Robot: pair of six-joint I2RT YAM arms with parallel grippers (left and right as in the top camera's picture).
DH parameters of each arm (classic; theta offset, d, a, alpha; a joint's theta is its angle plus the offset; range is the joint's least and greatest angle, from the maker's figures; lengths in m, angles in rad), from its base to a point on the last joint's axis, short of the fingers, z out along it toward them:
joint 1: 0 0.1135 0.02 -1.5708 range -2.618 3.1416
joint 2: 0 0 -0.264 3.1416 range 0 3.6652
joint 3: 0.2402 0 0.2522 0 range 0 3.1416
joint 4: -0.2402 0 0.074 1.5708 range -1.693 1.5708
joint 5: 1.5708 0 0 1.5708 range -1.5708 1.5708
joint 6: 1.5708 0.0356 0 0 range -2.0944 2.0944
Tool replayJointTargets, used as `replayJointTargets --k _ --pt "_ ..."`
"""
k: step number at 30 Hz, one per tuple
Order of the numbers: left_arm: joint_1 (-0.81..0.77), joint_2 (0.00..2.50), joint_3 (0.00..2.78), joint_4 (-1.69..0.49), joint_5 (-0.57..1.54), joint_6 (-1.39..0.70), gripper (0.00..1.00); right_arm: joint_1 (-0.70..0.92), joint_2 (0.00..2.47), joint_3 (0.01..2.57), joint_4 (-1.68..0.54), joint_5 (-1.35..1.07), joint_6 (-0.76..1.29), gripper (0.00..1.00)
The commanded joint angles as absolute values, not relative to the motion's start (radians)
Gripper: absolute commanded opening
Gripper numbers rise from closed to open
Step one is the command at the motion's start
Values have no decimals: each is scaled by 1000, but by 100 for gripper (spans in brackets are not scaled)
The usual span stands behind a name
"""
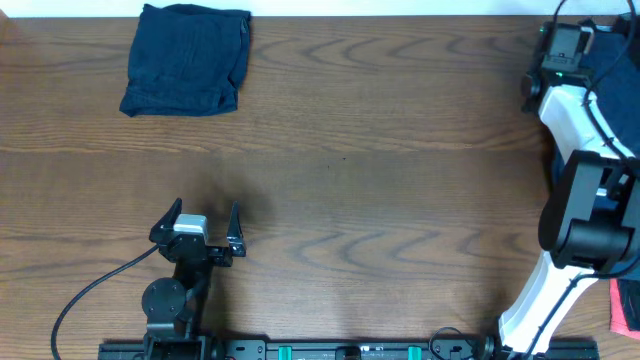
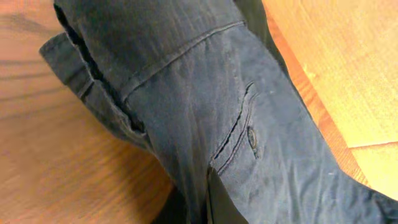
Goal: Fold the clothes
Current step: 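Grasp the top navy shorts with the right gripper, then pull the navy shorts left and lay them flat mid-table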
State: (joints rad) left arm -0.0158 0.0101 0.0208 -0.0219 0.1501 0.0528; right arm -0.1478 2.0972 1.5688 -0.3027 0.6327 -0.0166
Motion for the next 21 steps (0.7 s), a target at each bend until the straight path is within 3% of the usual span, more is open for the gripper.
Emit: replayJointTargets --k 1,11,21 --pt "-12 4 4 -56 163 59 98 -125 2072 1573 -327 654 15 1" --pt "-12 4 4 -56 164 59 98 -30 2073 1573 -370 415 74 1" --pt "-12 4 4 -56 163 59 98 278 2094 1572 -332 202 294 1"
